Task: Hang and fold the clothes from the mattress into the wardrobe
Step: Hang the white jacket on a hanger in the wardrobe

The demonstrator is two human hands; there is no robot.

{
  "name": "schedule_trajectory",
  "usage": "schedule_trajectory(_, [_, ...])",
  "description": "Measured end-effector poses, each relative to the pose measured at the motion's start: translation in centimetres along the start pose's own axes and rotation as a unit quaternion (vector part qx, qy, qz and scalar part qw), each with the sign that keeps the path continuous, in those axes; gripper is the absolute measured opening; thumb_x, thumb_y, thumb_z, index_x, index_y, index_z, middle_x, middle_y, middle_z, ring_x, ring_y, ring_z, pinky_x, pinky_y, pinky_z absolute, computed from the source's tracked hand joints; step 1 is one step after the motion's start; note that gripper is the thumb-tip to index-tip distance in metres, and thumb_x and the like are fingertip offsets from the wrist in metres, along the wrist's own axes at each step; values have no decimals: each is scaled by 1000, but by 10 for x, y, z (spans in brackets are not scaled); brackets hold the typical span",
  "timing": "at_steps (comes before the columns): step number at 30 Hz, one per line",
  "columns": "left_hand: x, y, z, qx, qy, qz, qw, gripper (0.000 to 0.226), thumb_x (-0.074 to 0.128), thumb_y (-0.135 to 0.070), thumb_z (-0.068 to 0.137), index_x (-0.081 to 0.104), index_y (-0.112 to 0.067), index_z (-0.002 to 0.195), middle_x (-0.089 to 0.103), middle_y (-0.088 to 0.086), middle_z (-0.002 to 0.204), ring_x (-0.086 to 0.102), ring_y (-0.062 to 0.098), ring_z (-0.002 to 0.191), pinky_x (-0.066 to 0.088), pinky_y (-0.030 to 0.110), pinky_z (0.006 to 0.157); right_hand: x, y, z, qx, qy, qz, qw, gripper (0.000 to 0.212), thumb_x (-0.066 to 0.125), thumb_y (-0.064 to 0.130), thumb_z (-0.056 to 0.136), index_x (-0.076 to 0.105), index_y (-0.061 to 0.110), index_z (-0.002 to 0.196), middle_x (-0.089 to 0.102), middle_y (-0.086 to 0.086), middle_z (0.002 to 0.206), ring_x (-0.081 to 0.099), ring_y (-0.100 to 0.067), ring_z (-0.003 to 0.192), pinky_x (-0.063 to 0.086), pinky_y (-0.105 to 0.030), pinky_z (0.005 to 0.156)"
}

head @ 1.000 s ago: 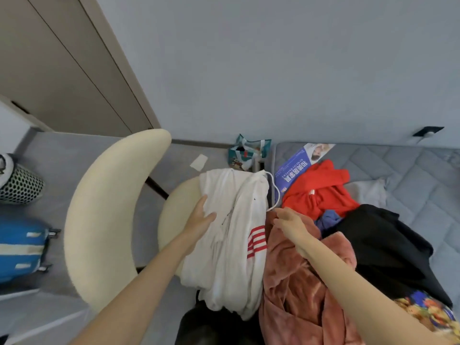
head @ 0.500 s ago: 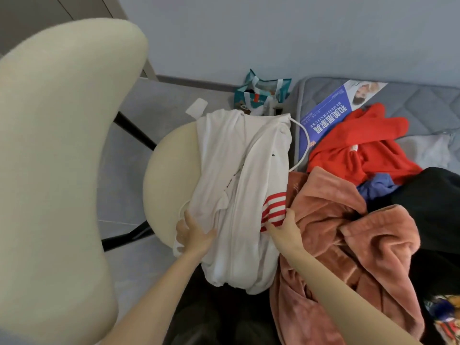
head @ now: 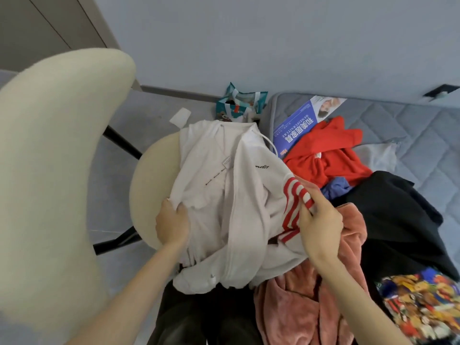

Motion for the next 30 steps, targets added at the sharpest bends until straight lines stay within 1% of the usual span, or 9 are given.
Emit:
schedule_trajectory(6, [-24, -112, 12, 54, -39, -165, 984, 22, 51, -11, 85, 59, -4, 105, 62, 8, 100, 58, 27, 92, 48, 36, 78, -92, 2, 45, 32, -172, -76, 982, 29, 52, 14, 92, 66, 23, 115, 61, -7, 103, 58, -30, 93, 40, -33, 70])
schedule_trajectory(8, [15, -136, 6, 32, 140, -259, 955, 29, 60, -23, 87, 58, -8, 111, 64, 4, 105, 60, 25, 97, 49, 37, 88, -85, -10, 54, 33, -140, -110, 983, 38, 55, 13, 92, 57, 21, 129, 55, -12, 115, 51, -35, 104, 41, -40, 79])
schedule_trajectory(10, [68, -152, -43, -47, 405, -329, 852, 23, 55, -18, 94, 52, -15, 117, 60, -1, 105, 59, 19, 98, 50, 30, 86, -55, -23, 48, 41, -64, -171, 982, 57, 64, 14, 85, 46, 16, 139, 45, -19, 135, 40, -43, 117, 36, -50, 95])
schedule_trajectory(12, [91, -145, -75, -50, 489, -277, 826, 37, 51, -12, 97, 43, -23, 131, 60, -1, 117, 60, 19, 104, 50, 30, 89, -26, -28, 31, 7, -23, -196, 980, 60, 69, 12, 79, 49, 7, 135, 38, -28, 141, 35, -50, 123, 29, -58, 103])
schedule_trajectory(15, [82, -105, -59, 14, 347, -183, 920, 39, 49, -2, 94, 50, -16, 130, 58, 7, 129, 60, 13, 96, 47, 24, 83, 16, -22, 2, -39, 71, -119, 990, 44, 61, 6, 82, 58, 7, 126, 44, -19, 139, 36, -40, 127, 28, -47, 109])
schedule_trajectory(18, [65, -45, -33, 49, 253, -77, 963, 49, 37, 9, 90, 47, -7, 135, 46, 7, 138, 47, 19, 122, 35, 27, 103, 56, -8, -19, -66, 184, -35, 980, 37, 54, 6, 90, 58, 11, 126, 52, -7, 133, 42, -25, 127, 31, -26, 104])
schedule_trajectory(24, [85, 82, 22, 64, 273, 164, 946, 65, 46, -34, 67, 44, -31, 132, 55, -4, 125, 53, 25, 115, 45, 49, 96, 145, 34, -52, -190, 330, -73, 922, 43, 47, 5, 93, 52, 19, 133, 44, -1, 142, 39, -20, 131, 33, -26, 104])
schedule_trajectory(27, [85, 108, 14, 46, 273, 250, 928, 78, 62, -34, 67, 32, -27, 139, 40, 1, 134, 40, 27, 126, 31, 54, 107, 185, 35, -62, -185, 390, -83, 898, 51, 45, 4, 93, 44, 24, 139, 33, 1, 151, 36, -22, 135, 34, -30, 107])
schedule_trajectory(30, [79, 110, 12, 124, 183, 357, 907, 42, 60, -33, 85, 46, -18, 121, 51, 2, 120, 46, 27, 119, 26, 45, 105, 216, 29, -72, -184, 434, -123, 873, 68, 44, 0, 89, 28, 36, 145, 14, 0, 158, 40, -31, 130, 42, -41, 101])
Point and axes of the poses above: each hand's wrist, its own z-axis towards the middle knuckle, its own x-axis out of the palm, y = z × x, the point moved 9 cm from there along z, towards the middle knuckle
